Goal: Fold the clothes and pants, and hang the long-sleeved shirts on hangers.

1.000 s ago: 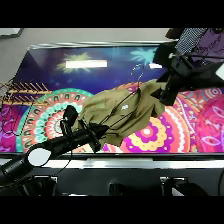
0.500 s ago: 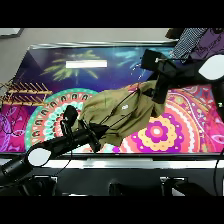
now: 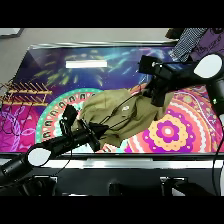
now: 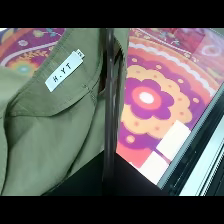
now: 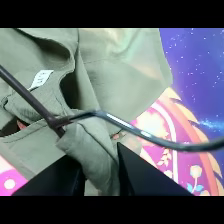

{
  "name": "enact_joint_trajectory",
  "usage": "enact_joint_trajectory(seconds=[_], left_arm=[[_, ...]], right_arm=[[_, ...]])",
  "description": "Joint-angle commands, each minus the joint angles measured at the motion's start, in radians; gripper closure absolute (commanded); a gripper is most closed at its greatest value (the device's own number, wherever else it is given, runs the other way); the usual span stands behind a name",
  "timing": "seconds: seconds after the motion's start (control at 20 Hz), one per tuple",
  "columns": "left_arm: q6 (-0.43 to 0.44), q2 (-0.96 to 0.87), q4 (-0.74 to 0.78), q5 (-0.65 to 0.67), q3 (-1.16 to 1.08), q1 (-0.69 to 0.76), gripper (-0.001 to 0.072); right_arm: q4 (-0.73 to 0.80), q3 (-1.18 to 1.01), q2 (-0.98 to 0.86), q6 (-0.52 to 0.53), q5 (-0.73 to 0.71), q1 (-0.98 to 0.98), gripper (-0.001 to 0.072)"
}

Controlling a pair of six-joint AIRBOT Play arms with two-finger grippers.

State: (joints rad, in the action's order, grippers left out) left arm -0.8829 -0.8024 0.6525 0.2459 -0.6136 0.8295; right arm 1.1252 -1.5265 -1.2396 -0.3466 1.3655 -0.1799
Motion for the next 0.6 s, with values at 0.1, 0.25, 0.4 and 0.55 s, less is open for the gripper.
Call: enact_joint_trajectory(seconds=[0.1,0.25,0.4,0.55], left_arm=[[-0.011,0.0,0.001,-0.002,-0.001,-0.003,0.0444],[-0.055,0.002,0.002,-0.004,-0.001,-0.043,0.0291],[-0.254,0.021,0.002,-0.003,-0.001,-0.164,0.029],[-0.497,0.061,0.002,0.077,-0.001,-0.369,0.026]], right_arm=[[0.004,-0.001,0.038,-0.026,0.029,-0.001,0.0685],[0.033,-0.001,0.073,-0.054,0.055,-0.001,0.0687],[0.073,-0.001,0.105,-0.13,0.073,-0.001,0.0689],[0.084,-0.001,0.137,-0.159,0.076,-0.001,0.0689]])
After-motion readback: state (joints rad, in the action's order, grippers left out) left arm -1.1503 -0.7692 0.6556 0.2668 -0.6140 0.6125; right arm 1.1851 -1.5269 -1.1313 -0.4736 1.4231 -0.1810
